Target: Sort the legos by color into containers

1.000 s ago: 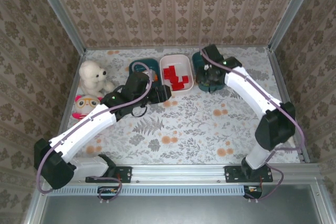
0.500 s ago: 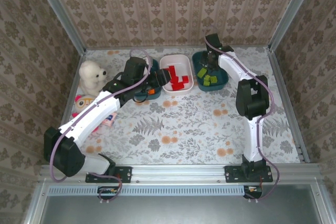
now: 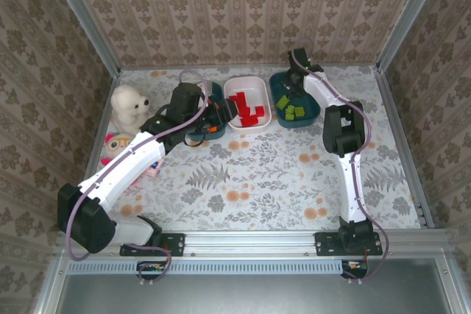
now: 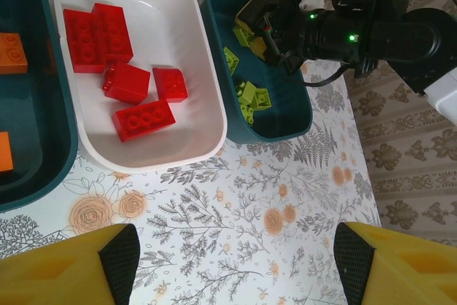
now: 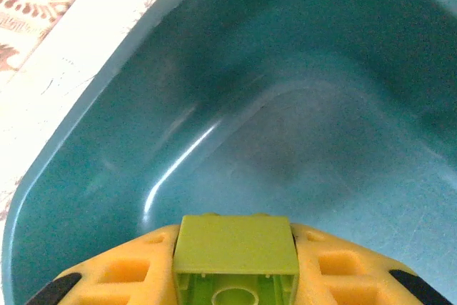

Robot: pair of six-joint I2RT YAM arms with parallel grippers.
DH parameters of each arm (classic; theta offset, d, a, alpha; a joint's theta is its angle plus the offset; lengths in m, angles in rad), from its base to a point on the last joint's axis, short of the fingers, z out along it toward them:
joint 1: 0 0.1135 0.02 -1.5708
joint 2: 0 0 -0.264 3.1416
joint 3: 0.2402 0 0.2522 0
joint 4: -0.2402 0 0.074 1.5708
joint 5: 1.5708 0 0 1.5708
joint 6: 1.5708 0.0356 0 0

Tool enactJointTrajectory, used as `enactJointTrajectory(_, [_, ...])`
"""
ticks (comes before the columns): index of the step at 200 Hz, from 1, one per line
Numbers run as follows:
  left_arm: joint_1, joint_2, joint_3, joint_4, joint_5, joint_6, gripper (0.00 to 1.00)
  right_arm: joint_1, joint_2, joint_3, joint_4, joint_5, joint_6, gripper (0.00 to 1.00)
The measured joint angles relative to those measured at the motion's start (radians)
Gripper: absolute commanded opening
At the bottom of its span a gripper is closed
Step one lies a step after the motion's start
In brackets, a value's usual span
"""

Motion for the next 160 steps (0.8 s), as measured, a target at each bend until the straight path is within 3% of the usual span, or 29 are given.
enactJointTrajectory(82, [0.017,0.0,0.0,0.001,0.011,0.0,0.75,-0.01,0.017,0.058,-0.161,0.025,0.125,0.6])
enactJointTrajectory(132, [0.026,-0.005,0.0,-0.006,0.015,0.0,0.75,-0.011,-0.008,0.069,-0.182,0.026,0.096,0.64])
enactJointTrajectory(160, [0.046,-0.043,0.0,-0.021,0.014,0.0,0.75,0.007,-0.128,0.054,-0.176,0.05,0.012,0.66])
